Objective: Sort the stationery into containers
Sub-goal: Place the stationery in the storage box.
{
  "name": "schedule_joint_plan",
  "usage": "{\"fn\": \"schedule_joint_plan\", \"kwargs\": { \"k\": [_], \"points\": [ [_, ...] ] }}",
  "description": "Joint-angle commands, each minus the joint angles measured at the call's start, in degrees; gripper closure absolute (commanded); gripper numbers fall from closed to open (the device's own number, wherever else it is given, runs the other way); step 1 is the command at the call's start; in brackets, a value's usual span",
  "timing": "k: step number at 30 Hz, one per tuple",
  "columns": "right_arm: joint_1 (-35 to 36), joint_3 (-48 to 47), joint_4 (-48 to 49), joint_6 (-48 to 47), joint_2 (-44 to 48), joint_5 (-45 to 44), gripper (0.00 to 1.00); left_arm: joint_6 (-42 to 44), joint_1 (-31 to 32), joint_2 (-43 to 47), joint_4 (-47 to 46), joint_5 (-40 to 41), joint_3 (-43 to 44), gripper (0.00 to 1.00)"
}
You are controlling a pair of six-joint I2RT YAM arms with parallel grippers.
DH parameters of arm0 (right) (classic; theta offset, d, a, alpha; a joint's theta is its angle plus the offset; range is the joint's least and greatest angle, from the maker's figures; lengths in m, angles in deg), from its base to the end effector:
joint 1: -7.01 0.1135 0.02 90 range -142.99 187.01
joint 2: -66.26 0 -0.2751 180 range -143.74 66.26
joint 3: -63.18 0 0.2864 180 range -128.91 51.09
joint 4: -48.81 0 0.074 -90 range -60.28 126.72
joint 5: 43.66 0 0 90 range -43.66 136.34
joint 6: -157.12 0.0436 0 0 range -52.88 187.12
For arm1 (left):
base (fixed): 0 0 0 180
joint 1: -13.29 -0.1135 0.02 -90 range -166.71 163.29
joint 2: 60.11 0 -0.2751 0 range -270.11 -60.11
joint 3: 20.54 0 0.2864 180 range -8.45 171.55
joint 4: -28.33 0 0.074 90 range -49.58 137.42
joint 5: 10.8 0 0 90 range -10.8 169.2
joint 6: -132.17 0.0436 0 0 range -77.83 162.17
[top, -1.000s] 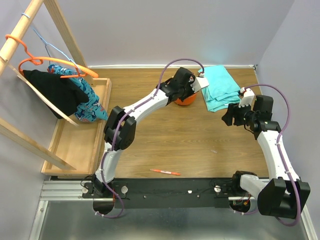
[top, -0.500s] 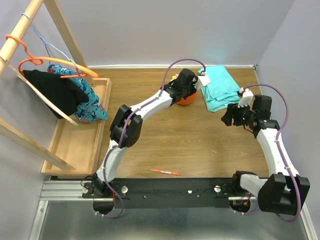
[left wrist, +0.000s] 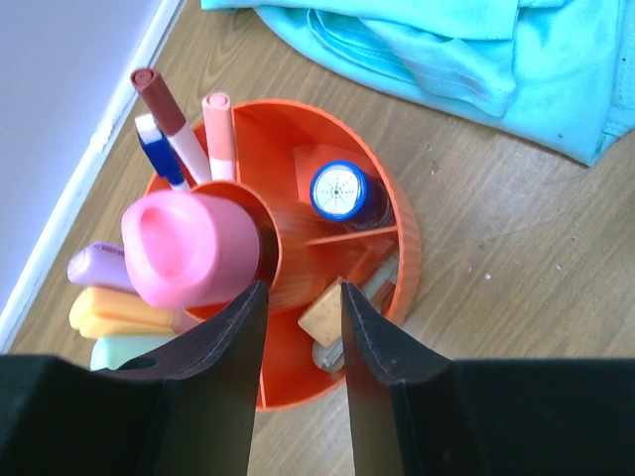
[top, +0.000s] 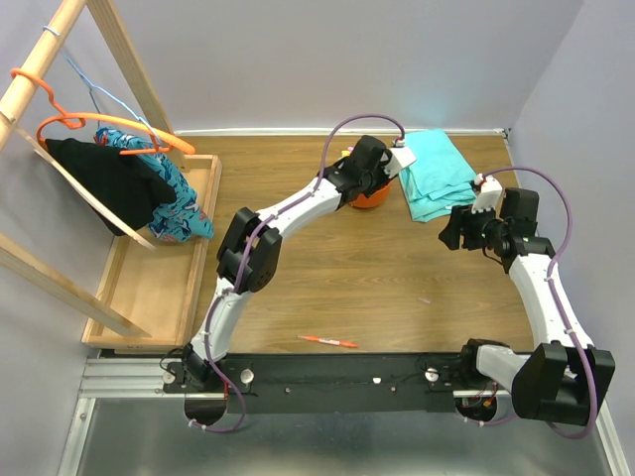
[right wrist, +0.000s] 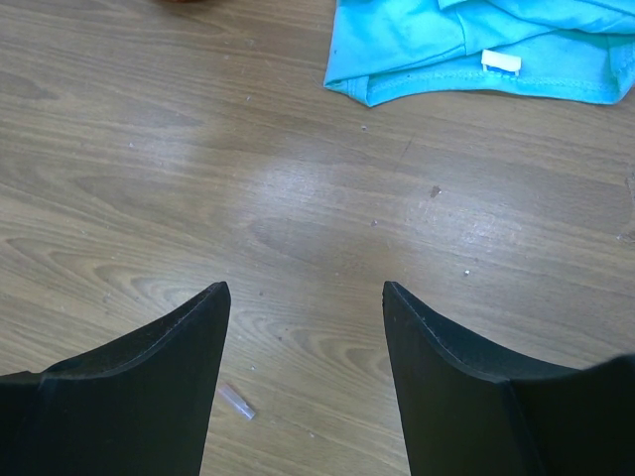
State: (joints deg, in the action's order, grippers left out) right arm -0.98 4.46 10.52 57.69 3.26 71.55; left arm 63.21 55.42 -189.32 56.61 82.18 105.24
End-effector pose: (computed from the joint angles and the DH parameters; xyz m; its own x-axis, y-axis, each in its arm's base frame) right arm 0.2643 -0.0183 0.2605 -0.6306 -0.0612 -0.7737 -0.2921 0.9423 0.1636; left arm 0.4315 -0.3873 0.2477 -0.1351 0.6056 -0.7842 0.7346 0.5923 0.3309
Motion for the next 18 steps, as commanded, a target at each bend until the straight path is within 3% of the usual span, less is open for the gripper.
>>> {"fn": "schedule_joint_plan", "kwargs": {
  "k": [1,3,7,13,18],
  "points": [
    [-0.5,-1.4,-0.9,-1.0,0.2,-0.2,0.29,-4.9,0.1,9.6,7.0,0.1,-2.0,0.55],
    [-0.5,-1.4,-1.7,-1.7,0.4,-0.5,0.29,-5.2,0.2,17.6,7.3,-2.8,-6.8,0.54],
    [-0.5,-1.0,-2.6,-3.9,1.1,-1.0,0.29,0.7,0.2,31.3,9.5,-16.2,-25.0,0.50],
    [-0.5,-2.0,-5.9,-10.4,1.7,2.6,0.29,13.3,0.2,41.9,27.9,-31.3,-39.1,0.49],
    [-0.4,-2.8,-11.9,-20.5,1.9,2.5,0.32,11.7,0.4,48.6,26.2,-31.1,-51.6,0.50]
  ]
}}
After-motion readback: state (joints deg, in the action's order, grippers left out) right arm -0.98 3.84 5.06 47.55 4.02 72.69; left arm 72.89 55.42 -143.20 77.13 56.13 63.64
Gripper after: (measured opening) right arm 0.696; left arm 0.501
